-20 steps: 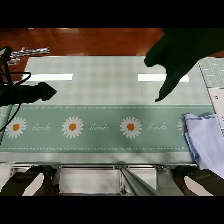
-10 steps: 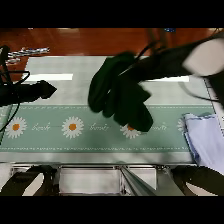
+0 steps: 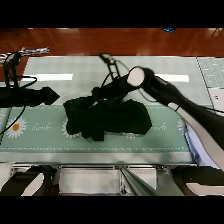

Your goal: Fold the shirts.

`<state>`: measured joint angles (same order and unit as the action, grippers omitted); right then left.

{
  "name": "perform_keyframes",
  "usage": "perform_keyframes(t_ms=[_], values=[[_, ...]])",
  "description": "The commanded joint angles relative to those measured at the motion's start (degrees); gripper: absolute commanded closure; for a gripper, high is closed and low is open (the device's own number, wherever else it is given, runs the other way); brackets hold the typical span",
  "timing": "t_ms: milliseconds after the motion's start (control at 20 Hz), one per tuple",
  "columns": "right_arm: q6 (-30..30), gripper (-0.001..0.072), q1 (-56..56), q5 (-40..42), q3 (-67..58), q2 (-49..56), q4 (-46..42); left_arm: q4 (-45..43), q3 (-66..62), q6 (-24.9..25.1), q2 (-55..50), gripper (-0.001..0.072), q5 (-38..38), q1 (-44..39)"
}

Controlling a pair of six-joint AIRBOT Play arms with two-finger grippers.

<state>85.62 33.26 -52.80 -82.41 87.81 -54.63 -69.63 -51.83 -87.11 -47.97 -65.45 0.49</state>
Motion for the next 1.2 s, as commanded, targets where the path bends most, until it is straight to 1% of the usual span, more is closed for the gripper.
perform_keyframes(t_ms=[0, 100, 150, 200, 300, 350, 450, 500, 550, 650, 750, 850, 1000, 1050, 1100, 1150], values=[[-0.1, 0.0305, -14.1, -9.5, -2.1, -6.9, -5.4, -2.8, 0.5, 1.3, -0.3, 0.02, -6.4, 5.7], [2.9, 0.0305, -25.2, -12.1, 1.3, -14.3, -11.4, -1.9, 3.7, -0.6, -0.3, 0.02, -7.8, 12.8], [3.3, 0.0305, -30.3, -11.9, 5.1, -17.9, -12.7, 0.9, 6.4, -0.8, -0.3, 0.02, -8.4, 16.4], [3.3, 0.0305, -35.5, -11.1, 10.9, -21.9, -12.8, 6.1, 10.3, -0.3, -0.3, 0.02, -8.8, 20.2], [3.3, 0.0305, -43.7, -8.5, 24.7, -28.7, -11.6, 17.5, 18.8, 4.9, -1.0, 0.02, -8.1, 24.7], [2.7, 0.0305, -46.7, -7.6, 31.4, -31.7, -10.1, 21.3, 22.6, 8.0, -1.8, 0.02, -7.5, 25.3], [-0.8, 0.0305, -50.6, -7.2, 42.5, -36.8, -7.1, 23.1, 27.1, 12.7, -4.1, 0.02, -5.8, 24.3], [-0.8, 0.0305, -51.4, -7.3, 46.4, -38.9, -7.2, 23.1, 28.2, 14.7, -5.5, 0.02, -4.7, 23.2], [-0.9, 0.0305, -51.4, -7.5, 48.9, -40.4, -7.3, 23.1, 28.3, 15.1, -6.8, 0.02, -3.6, 21.9], [-1.4, 0.0306, -50.1, -8.8, 51.9, -42.4, -7.0, 23.4, 28.3, 15.1, -9.2, 0.02, -0.1, 18.1], [-2.8, 0.0305, -47.6, -9.7, 52.8, -42.6, -7.0, 23.4, 28.3, 13.4, -11.8, 0.02, 5.0, 12.8], [-1.9, 0.0306, -45.4, -9.8, 52.9, -42.6, -7.0, 23.5, 27.6, 11.9, -14.5, 0.02, 8.8, 8.3], [-0.2, 0.0306, -44.1, -9.3, 52.9, -42.6, -6.7, 23.8, 24.4, 11.8, -18.9, 0.0201, 9.8, 3.4], [-0.1, 0.0306, -44.2, -9.3, 52.9, -42.5, -6.9, 23.8, 23.0, 11.7, -20.5, 0.0213, 9.7, 2.1], [0.0, 0.0306, -44.2, -9.4, 52.9, -41.9, -6.9, 23.8, 21.9, 11.2, -22.0, 0.0394, 9.7, 1.2], [0.3, 0.0306, -44.1, -9.9, 52.9, -41.0, -6.8, 23.8, 20.7, 11.9, -23.3, 0.0685, 8.9, 0.9]])
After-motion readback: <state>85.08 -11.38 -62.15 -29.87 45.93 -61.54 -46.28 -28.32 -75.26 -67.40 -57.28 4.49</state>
